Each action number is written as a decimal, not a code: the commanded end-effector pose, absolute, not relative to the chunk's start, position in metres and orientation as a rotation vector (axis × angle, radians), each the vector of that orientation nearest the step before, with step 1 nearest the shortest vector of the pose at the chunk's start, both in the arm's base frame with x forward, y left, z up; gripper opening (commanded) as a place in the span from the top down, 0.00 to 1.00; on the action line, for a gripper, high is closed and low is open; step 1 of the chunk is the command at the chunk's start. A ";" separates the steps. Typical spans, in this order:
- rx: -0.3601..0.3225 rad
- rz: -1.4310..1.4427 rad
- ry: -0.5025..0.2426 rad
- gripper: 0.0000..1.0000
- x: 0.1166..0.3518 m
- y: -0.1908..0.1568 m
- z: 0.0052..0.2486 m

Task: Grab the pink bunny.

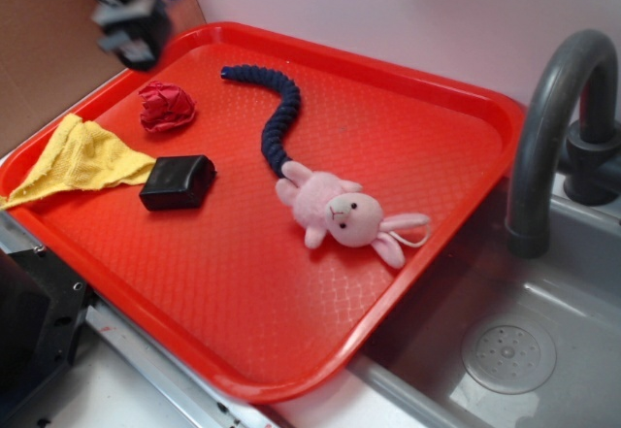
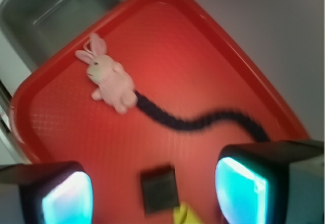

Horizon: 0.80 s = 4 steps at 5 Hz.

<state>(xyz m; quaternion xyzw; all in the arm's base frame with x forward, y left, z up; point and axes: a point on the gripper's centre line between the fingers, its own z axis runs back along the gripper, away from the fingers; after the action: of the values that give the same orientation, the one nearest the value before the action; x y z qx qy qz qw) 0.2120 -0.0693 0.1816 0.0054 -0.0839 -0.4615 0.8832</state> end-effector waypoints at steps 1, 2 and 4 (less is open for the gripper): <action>0.041 -1.127 -0.177 0.00 0.226 -0.115 0.151; 0.017 -1.153 -0.143 0.00 0.231 -0.125 0.130; -0.053 -1.235 -0.046 0.00 0.220 -0.153 0.085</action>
<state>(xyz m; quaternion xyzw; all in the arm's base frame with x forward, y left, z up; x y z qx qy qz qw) 0.2257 -0.1434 0.0758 -0.0270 -0.0026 -0.5770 0.8163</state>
